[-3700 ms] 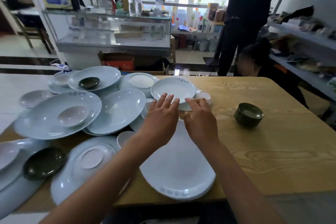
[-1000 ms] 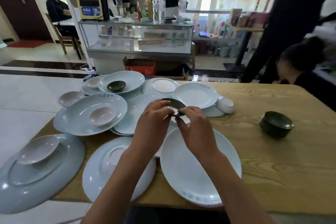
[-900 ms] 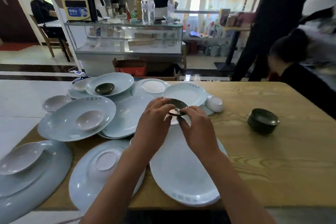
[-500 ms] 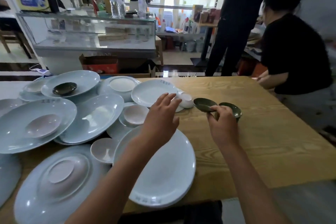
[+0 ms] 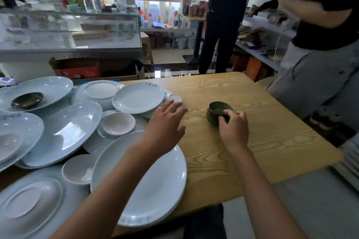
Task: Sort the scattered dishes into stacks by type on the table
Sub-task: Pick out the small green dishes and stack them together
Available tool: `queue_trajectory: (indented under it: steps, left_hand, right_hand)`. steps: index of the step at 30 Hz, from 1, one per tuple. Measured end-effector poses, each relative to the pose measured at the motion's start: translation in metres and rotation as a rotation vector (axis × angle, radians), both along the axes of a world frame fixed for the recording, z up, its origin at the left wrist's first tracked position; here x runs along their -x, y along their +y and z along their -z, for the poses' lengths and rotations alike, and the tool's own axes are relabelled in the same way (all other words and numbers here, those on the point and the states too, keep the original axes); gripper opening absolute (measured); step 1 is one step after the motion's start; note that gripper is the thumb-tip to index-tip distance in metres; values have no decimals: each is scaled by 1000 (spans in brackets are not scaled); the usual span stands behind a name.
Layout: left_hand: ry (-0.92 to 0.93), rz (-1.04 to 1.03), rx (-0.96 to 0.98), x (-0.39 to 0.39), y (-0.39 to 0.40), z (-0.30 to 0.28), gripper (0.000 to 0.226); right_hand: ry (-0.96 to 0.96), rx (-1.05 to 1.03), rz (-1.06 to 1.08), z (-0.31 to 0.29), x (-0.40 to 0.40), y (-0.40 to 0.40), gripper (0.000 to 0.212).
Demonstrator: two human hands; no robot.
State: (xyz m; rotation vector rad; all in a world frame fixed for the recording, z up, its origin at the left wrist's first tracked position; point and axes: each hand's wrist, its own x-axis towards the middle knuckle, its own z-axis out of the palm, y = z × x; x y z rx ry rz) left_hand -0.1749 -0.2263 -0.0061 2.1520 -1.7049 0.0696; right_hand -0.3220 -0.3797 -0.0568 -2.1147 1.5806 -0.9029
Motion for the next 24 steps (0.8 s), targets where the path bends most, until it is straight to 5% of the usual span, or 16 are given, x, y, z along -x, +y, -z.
queue_trajectory:
  steps: [8,24]
  left_hand:
    - [9,31,25,-1,0,1,55]
    - [-2,-320,154,-84,102,-19,51]
  right_hand:
    - [46,49,18,-4,-7,21,45]
    - [-4,199,-428,-39,-137,121,56]
